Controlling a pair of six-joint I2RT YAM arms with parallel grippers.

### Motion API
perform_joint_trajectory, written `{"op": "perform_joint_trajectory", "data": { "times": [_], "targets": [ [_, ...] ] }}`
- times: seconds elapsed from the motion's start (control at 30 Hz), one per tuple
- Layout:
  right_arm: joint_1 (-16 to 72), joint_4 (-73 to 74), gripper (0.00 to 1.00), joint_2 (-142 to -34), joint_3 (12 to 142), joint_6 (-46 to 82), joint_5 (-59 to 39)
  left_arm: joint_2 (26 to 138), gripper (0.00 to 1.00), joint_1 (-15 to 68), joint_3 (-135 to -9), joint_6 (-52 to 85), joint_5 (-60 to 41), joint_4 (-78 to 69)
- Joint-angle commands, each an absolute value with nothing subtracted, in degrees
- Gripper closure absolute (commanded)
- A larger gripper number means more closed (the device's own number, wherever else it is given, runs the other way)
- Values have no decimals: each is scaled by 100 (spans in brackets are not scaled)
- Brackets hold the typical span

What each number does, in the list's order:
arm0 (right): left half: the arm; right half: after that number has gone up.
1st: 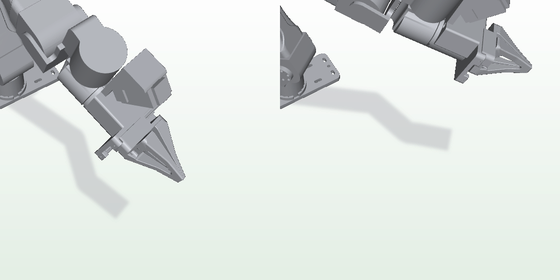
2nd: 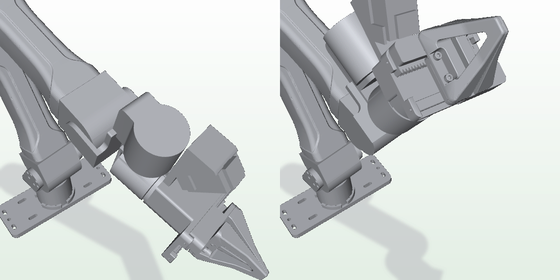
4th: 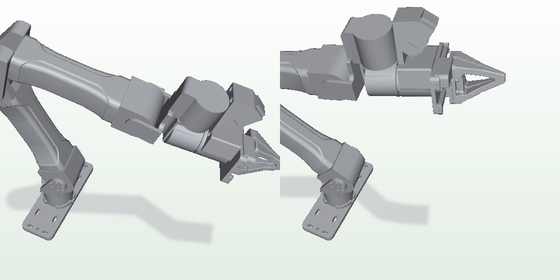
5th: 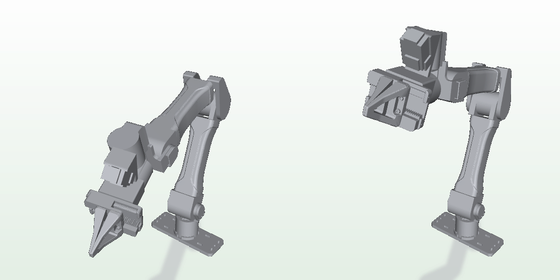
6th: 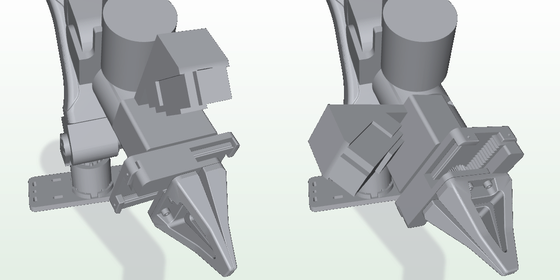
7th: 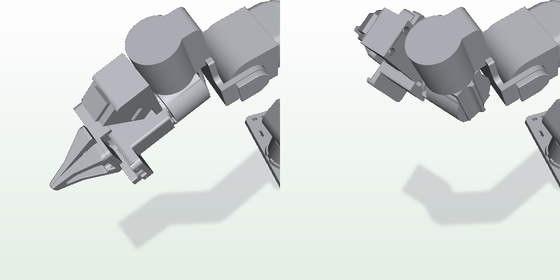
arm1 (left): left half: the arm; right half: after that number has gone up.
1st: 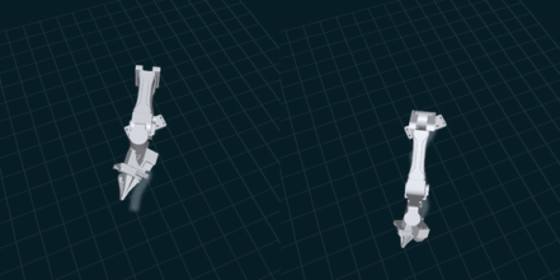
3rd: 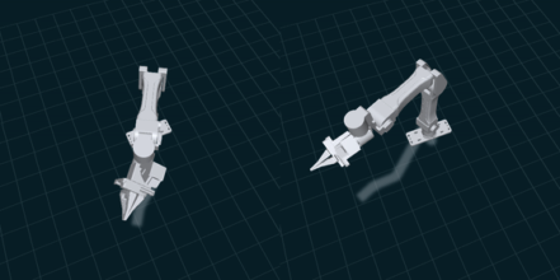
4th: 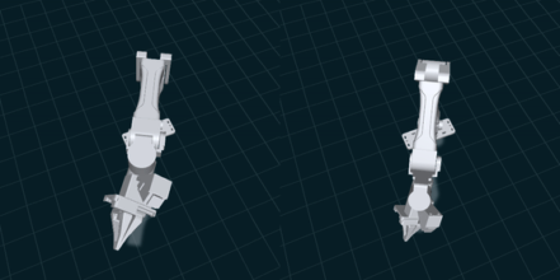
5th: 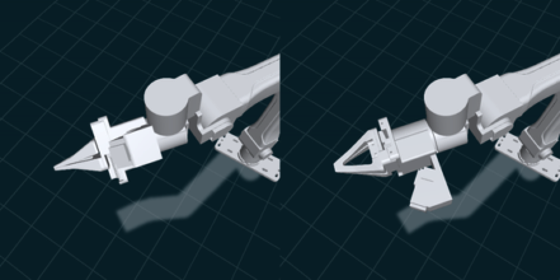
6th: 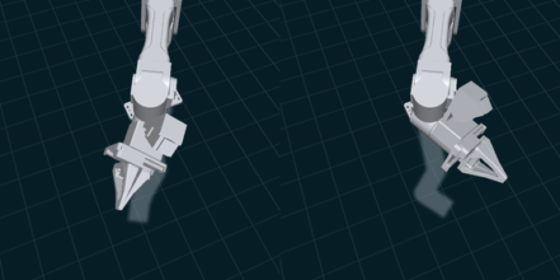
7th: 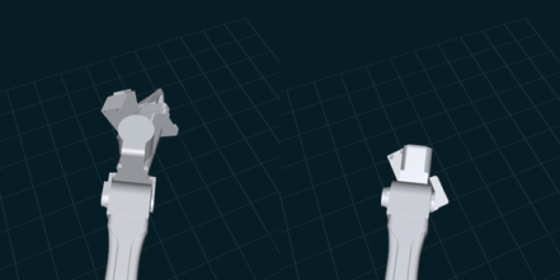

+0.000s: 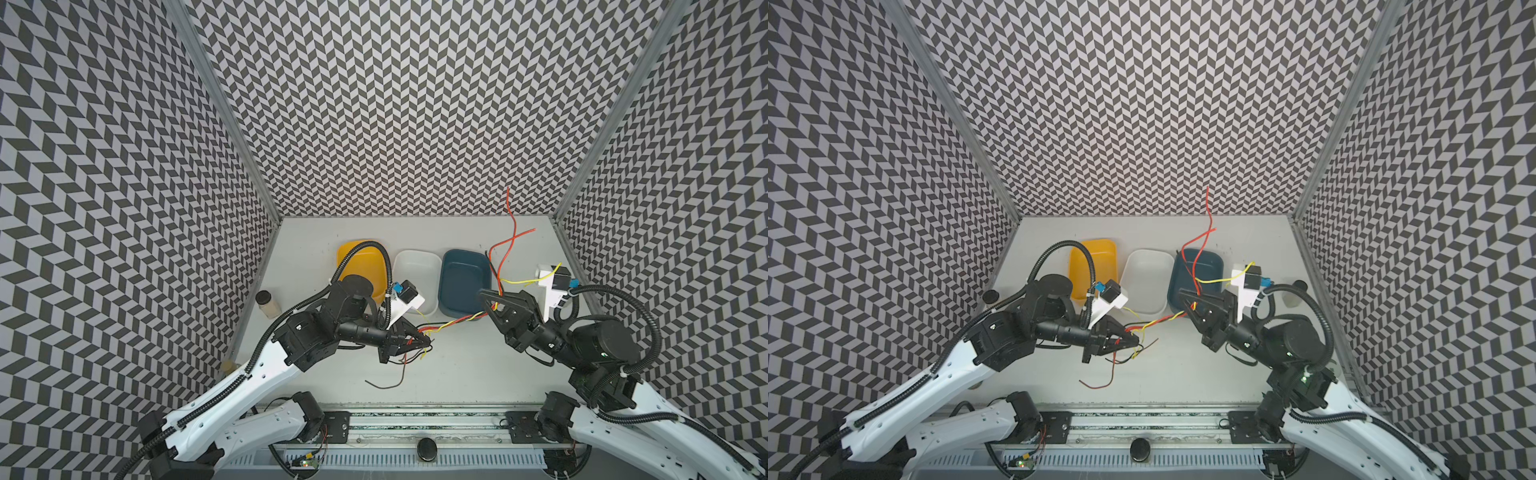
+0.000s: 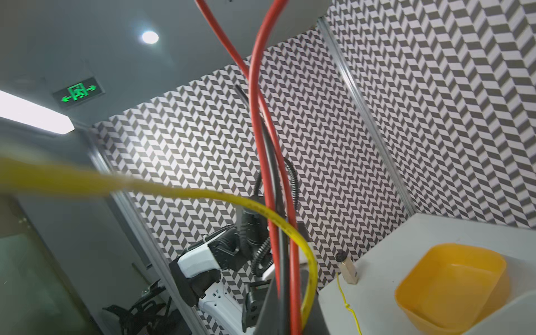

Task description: Untangle the cables

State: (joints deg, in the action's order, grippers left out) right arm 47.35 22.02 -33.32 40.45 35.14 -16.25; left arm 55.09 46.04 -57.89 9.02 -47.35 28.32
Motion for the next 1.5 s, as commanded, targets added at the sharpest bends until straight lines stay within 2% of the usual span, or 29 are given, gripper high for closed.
{"op": "perform_joint_trajectory", "data": {
  "times": [0.0,0.1,0.17,0.27,0.33,0.43,0.63,0.77,0.87,0.97,1.13,1.3,1.47],
  "targets": [
    [4729,3282,100,-3430,4504,3238,-2595,5776,100,4483,-5683,940,-5321,2837],
    [4729,3340,100,-3668,4745,3237,-3063,5911,100,4475,-5786,843,-5539,2911],
    [4729,3122,100,-3701,4866,3120,-2914,5814,97,4469,-5800,759,-5419,3020],
    [4729,2313,100,-3575,5053,2700,-2158,5496,78,4474,-5724,759,-5333,3008],
    [4729,1476,100,-3547,5307,2313,-1639,5215,60,4474,-5663,766,-5102,3029],
    [4729,837,100,-3555,5446,2011,-858,4896,45,4504,-5674,689,-4638,3247],
    [4728,376,100,-3693,5433,1722,-264,4593,36,4663,-5790,703,-3586,3332],
    [4732,132,100,-3893,5498,1702,36,4651,27,4844,-5989,788,-3369,3127],
    [4737,-324,100,-4148,5684,1813,446,4870,23,5301,-6221,636,-2804,3133],
    [4737,-503,100,-4327,5757,1997,507,5190,15,5945,-6378,414,-1767,3127],
    [4764,-675,100,-4417,5857,2274,503,5890,14,6627,-6667,189,-363,3029],
    [4791,-627,100,-4301,5828,2538,317,6215,14,6676,-6737,280,527,2558],
    [4799,-515,100,-4114,5723,2928,136,6449,15,6697,-6681,477,987,1987]
  ]
}}
